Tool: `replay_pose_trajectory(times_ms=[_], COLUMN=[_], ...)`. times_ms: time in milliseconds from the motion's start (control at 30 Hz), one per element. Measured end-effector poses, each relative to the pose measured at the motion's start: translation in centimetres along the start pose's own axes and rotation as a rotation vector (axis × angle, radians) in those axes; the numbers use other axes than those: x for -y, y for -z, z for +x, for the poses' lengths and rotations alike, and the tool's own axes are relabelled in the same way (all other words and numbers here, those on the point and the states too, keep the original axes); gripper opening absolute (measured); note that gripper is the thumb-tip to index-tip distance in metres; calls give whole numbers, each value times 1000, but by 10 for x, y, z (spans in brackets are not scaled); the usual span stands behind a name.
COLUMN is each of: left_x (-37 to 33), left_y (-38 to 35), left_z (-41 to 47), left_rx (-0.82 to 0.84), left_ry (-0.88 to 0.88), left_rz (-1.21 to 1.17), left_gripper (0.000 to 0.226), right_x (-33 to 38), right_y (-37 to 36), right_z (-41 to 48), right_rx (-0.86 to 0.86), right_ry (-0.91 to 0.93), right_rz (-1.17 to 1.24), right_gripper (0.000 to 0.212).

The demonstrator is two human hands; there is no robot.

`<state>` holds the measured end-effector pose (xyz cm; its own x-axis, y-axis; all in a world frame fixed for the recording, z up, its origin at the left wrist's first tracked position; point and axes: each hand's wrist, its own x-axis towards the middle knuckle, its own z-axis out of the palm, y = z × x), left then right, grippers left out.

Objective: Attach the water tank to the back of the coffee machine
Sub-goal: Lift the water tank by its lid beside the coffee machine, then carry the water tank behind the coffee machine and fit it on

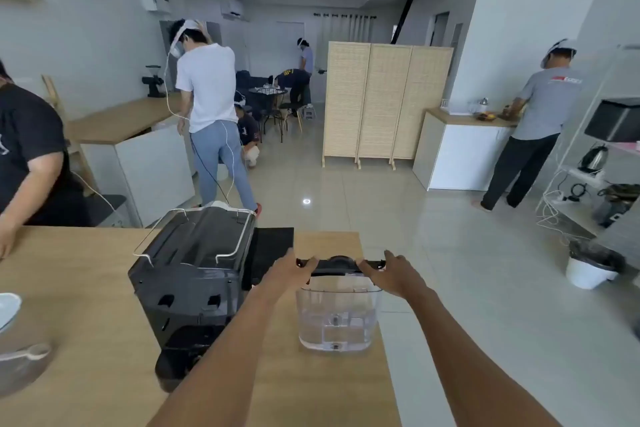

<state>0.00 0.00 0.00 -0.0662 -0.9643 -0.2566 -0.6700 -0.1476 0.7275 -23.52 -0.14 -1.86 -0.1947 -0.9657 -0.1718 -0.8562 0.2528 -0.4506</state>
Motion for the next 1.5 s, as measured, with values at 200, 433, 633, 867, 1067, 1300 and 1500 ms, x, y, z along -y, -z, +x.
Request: replay_pose_trajectory(times_ms=[200,433,633,867,1067,1300,1500], left_x=[15,29,32,29,38,46,44], left_y=[-13,-11,-8,-2,0,-3,-2], left_z=[27,37,28,21,20,26,31], left_rx=[-12,-27,-73,-122,-162,-223,-289], left_ry=[47,56,-45,-73,-154,-194,-170], left_rz=[-15,-34,-112,-76,-38,-188,-293], left_gripper=[60,59,53,107,102,71,63], right_x=[-8,-13,-18,-30,-35,-33,-31], right_y=[-6,-10,-17,-32,-41,-42,-39], right_z=[7,2,-3,-8,-7,-13,-12], right_rx=[29,73,37,-44,-131,-183,-217], right_ry=[-27,33,92,147,193,233,243], right_rz=[122,309,457,580,609,682,767], right_gripper=[108,68,58,80,79,64,59])
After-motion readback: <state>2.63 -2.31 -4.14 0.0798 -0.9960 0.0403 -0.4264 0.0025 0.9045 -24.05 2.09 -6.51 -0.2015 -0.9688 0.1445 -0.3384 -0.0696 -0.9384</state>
